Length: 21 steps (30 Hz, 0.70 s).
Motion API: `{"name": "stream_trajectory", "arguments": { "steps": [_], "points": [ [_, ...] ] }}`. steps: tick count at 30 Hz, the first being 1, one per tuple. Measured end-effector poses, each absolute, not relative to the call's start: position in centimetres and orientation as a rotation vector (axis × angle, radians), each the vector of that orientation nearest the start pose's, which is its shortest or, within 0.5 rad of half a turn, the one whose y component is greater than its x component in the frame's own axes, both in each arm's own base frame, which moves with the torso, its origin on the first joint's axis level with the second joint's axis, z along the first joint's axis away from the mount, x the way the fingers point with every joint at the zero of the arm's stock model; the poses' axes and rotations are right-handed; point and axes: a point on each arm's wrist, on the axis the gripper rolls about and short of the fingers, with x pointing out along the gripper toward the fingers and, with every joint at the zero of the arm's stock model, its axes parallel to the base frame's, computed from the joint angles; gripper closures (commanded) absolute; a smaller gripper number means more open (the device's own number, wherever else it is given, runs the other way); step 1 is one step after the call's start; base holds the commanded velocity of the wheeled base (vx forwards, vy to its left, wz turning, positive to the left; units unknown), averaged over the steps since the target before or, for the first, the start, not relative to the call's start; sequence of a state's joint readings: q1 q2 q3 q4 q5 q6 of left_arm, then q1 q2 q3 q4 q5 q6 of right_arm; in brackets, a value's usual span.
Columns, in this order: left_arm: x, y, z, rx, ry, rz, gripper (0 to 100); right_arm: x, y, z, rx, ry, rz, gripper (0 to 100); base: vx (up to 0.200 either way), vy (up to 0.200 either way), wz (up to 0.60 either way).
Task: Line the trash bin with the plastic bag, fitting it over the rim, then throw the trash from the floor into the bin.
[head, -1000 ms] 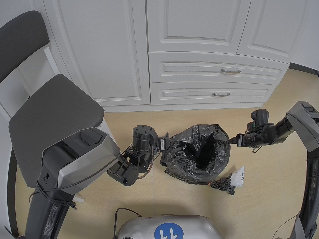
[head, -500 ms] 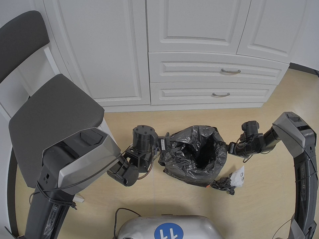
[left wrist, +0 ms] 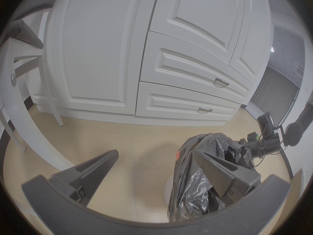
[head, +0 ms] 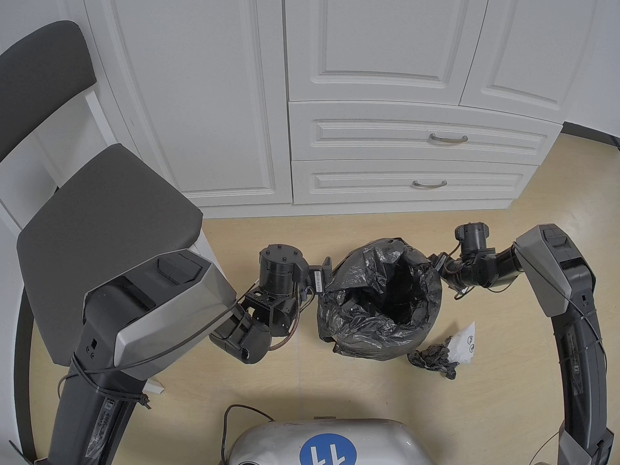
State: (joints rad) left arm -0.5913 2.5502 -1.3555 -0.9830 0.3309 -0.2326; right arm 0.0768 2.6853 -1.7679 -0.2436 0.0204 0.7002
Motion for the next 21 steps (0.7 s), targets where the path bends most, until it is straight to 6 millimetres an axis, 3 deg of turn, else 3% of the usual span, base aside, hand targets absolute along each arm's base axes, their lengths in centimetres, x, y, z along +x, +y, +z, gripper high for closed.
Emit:
{"name": "stream_trajectory", "arguments": {
  "steps": [11, 17, 21],
  "points": [
    [40.5, -26.3, 1.2, -0.142, 0.205, -0.236, 0, 53.4, 6.1, 1.4, 0.849, 0.573, -0.138, 0, 0.0, 0.0, 0.0],
    [40.5, -26.3, 1.2, -0.143, 0.204, -0.237, 0, 53.5, 3.7, 3.2, 0.851, 0.536, -0.163, 0, 0.0, 0.0, 0.0],
    [40.5, -26.3, 1.3, -0.143, 0.204, -0.239, 0, 52.4, 2.8, 5.2, 0.796, 0.553, -0.146, 0, 0.0, 0.0, 0.0]
  ]
}}
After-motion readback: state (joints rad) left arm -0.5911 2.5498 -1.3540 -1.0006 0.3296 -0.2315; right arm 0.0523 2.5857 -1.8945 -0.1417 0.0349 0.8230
